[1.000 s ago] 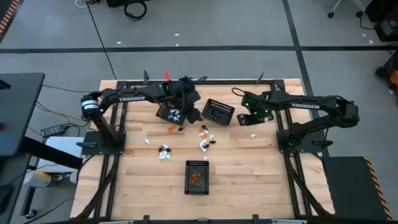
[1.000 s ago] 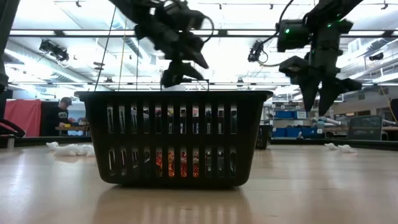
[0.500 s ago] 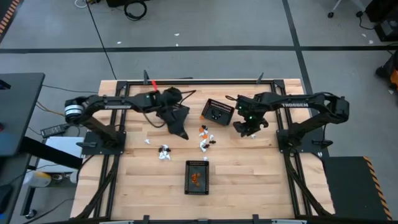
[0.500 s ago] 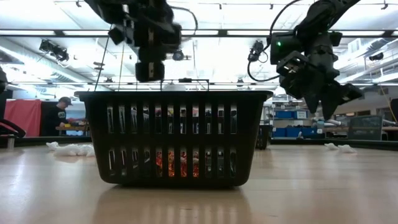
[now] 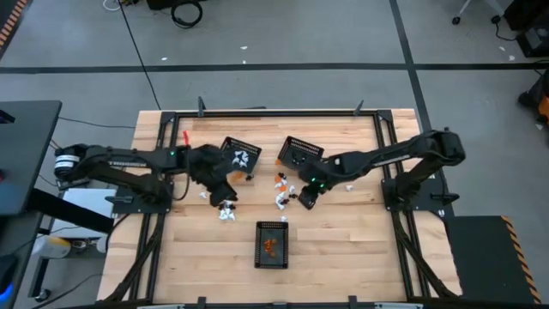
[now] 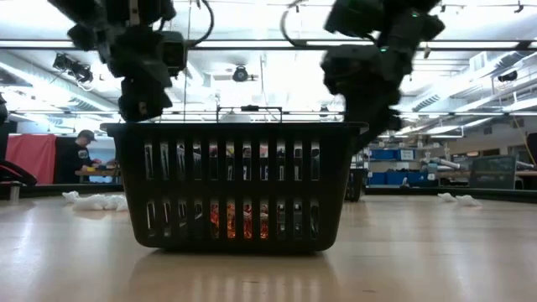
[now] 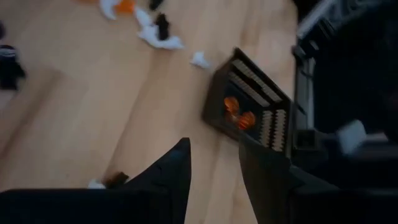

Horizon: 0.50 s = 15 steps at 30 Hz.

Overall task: Sort Halloween decoration
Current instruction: Put the black skeleton toy into the top right black basket

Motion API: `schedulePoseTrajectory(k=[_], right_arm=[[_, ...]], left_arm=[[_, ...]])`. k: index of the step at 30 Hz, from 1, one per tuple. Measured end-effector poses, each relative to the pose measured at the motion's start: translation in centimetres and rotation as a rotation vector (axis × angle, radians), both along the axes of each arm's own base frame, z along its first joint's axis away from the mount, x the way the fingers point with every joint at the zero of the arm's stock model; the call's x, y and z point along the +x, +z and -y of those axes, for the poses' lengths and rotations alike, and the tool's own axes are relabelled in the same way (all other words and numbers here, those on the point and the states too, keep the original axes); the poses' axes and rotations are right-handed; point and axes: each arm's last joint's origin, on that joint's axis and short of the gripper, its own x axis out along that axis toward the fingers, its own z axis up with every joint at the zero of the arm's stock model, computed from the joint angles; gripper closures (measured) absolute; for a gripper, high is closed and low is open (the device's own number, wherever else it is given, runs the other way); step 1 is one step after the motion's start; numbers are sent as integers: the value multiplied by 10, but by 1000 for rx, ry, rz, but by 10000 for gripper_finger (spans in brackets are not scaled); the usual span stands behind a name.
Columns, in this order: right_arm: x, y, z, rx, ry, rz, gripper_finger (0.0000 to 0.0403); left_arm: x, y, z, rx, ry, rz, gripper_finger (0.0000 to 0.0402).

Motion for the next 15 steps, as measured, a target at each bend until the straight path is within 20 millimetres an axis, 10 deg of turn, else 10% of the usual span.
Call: schedulePoseTrajectory(k=[15], right_arm=[[31, -24, -5, -256, 378, -29, 237]], left_arm=[[-51, -23, 33, 18, 247, -30, 259]])
